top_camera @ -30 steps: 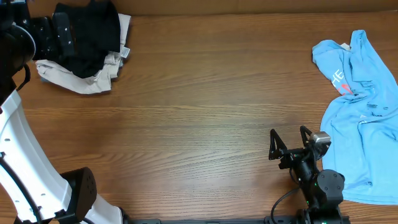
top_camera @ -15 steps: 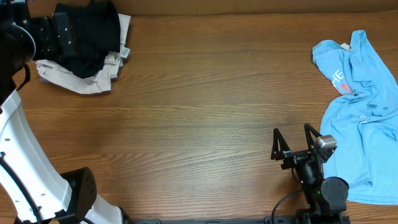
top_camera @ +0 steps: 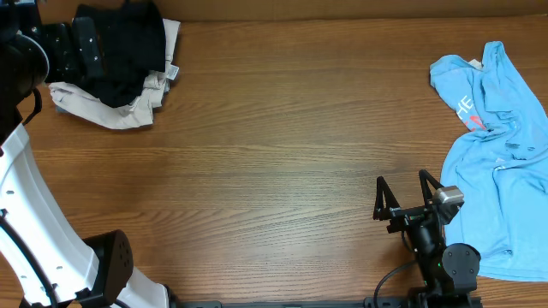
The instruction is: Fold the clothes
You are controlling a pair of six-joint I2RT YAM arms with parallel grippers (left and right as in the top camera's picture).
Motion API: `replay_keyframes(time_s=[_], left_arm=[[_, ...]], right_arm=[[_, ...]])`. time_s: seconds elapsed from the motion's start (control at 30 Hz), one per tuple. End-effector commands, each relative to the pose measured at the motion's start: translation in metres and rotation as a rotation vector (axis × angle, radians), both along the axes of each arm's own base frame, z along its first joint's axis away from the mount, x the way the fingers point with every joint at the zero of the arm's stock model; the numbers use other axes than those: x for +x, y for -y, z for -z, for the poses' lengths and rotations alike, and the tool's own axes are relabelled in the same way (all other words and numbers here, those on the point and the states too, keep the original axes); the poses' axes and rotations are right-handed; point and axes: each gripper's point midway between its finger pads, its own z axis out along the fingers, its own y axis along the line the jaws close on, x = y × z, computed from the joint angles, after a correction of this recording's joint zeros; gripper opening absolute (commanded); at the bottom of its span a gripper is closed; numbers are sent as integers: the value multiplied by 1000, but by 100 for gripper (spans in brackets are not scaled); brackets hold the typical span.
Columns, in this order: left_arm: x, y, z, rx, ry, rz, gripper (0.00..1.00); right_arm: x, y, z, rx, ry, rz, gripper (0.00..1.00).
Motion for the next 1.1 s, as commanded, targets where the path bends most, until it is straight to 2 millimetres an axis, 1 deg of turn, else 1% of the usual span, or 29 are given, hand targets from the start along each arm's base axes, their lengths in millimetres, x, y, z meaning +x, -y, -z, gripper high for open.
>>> replay_keyframes(time_s=[0.0, 0.4, 0.57, 0.6, 0.67, 0.73, 0.77, 0.83, 0.93, 1.07], left_arm=[[1, 3, 1, -12, -2, 6, 100], [0, 4, 0, -12, -1, 8, 100], [-15, 8, -15, -2, 42, 8, 100], [-20, 7, -20, 13, 57, 1, 100], [-32, 7, -21, 20, 52, -11, 100], [-45, 11, -14, 7, 35, -7, 100], [-48, 20, -8, -17, 46, 28, 100], [-48, 29, -3, -43, 76, 70, 100], [-50, 48, 12, -78, 135, 153, 100], [-57, 70, 42, -70, 213, 229, 100]], right_arm=[[0, 0, 2, 3, 2, 5, 100], [0, 0, 2, 3, 2, 5, 100], [0, 0, 2, 3, 2, 5, 100], [0, 0, 2, 3, 2, 5, 100], [0, 0, 2, 3, 2, 5, 100], [0, 0, 2, 3, 2, 5, 100], [0, 0, 2, 3, 2, 5, 100], [0, 0, 2, 3, 2, 5, 100], [0, 0, 2, 3, 2, 5, 100], [0, 0, 2, 3, 2, 5, 100]])
